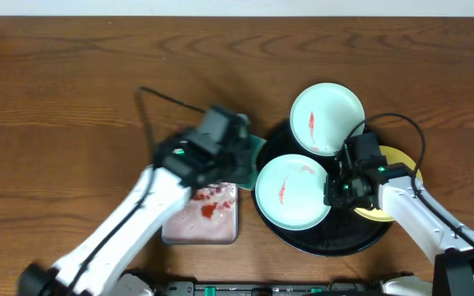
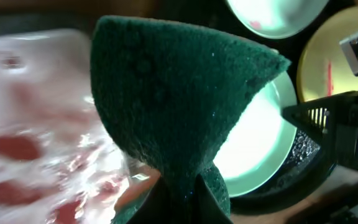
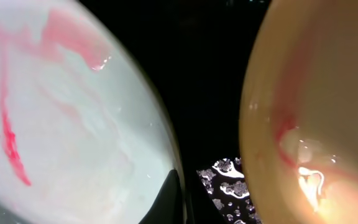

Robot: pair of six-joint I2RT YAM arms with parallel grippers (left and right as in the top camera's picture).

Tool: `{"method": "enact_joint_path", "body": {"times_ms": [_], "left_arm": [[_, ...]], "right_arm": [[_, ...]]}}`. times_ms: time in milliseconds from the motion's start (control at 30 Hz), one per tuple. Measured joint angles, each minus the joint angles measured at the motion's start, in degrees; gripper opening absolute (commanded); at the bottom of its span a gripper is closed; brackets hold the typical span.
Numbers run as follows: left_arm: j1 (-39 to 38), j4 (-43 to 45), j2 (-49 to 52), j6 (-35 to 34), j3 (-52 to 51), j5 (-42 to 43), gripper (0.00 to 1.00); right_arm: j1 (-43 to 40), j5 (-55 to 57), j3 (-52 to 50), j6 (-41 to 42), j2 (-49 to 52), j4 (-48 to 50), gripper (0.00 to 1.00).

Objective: Clean dirty plates on tray and stack at the side
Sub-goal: 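Carry the sponge with the left gripper over the lower green plate, then scrub the lower green plate with the sponge while right gripper holds it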

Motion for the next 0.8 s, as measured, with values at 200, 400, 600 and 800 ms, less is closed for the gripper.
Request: {"method": "enact_joint_path", "body": {"times_ms": [200, 400, 600, 800], "left_arm": [[-6.6, 9.4, 10.8, -4.9, 0.0, 2.8, 0.07], [-8.8, 16.3, 20.5, -10.8, 0.0, 7.7, 0.07], [-10.2, 18.7, 27.6, -13.0, 0.8, 11.0, 0.07], [-10.9, 12.4, 27.9, -13.9, 3.3, 5.6, 0.07]], "right_arm": [[0.8, 1.8, 0.0, -0.5, 0.0, 0.0, 0.01], [1.0, 2.5, 0.0, 0.1, 0.0, 0.4, 0.01], [1.0, 3.0, 0.0, 0.5, 0.1, 0.8, 0.01], [1.0, 3.1, 0.0, 0.5, 0.1, 0.8, 0.01]]}}
